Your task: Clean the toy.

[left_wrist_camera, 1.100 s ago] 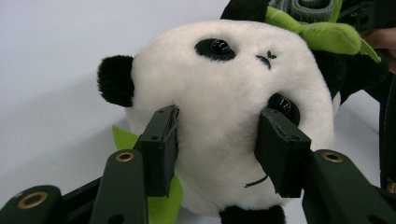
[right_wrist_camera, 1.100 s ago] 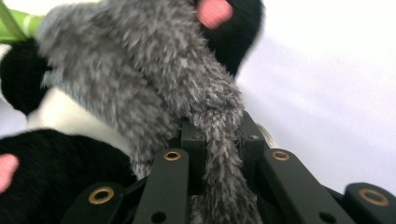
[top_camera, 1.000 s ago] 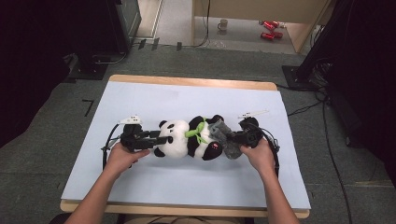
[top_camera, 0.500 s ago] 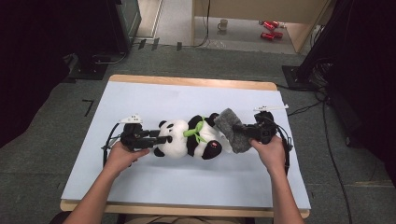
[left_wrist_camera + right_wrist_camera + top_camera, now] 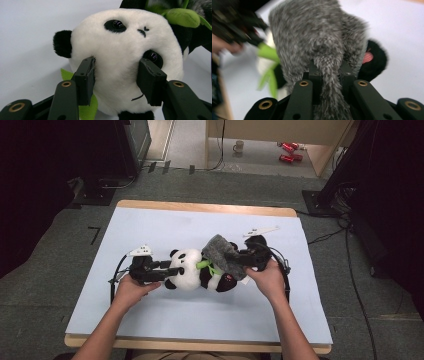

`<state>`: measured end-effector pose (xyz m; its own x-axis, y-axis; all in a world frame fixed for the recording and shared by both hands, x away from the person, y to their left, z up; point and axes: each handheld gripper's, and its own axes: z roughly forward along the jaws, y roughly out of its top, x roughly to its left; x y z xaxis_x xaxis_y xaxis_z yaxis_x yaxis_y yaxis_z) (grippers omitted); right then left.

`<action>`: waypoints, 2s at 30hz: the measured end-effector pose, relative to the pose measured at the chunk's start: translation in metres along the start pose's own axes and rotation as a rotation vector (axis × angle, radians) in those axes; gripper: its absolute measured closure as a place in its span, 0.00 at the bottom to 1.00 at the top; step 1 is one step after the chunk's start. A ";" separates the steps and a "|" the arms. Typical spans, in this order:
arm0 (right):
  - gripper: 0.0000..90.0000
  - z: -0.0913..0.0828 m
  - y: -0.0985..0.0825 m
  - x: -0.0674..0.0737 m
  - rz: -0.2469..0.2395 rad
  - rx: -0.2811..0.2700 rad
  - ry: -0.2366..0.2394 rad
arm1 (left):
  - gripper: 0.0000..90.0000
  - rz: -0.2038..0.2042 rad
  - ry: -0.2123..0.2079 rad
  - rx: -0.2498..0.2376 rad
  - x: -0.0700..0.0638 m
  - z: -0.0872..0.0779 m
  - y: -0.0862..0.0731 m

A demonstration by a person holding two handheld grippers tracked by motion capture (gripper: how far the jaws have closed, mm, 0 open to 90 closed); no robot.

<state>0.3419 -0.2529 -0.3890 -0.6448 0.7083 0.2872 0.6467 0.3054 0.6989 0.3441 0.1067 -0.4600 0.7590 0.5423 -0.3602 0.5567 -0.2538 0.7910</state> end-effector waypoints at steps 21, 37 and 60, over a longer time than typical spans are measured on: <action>0.86 0.008 -0.038 -0.034 0.153 -0.016 0.070 | 0.55 -0.049 -0.036 0.007 0.008 0.004 0.005; 0.87 -0.017 -0.054 -0.053 0.201 0.108 -0.144 | 0.52 -0.039 -0.020 0.006 0.015 0.004 0.012; 0.86 -0.041 -0.010 0.029 0.118 0.034 0.137 | 0.52 -0.031 -0.019 0.006 0.014 0.005 0.012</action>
<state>0.2997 -0.2616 -0.3605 -0.6118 0.6480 0.4536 0.7330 0.2488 0.6331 0.3629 0.1071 -0.4575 0.7473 0.5352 -0.3939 0.5822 -0.2415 0.7763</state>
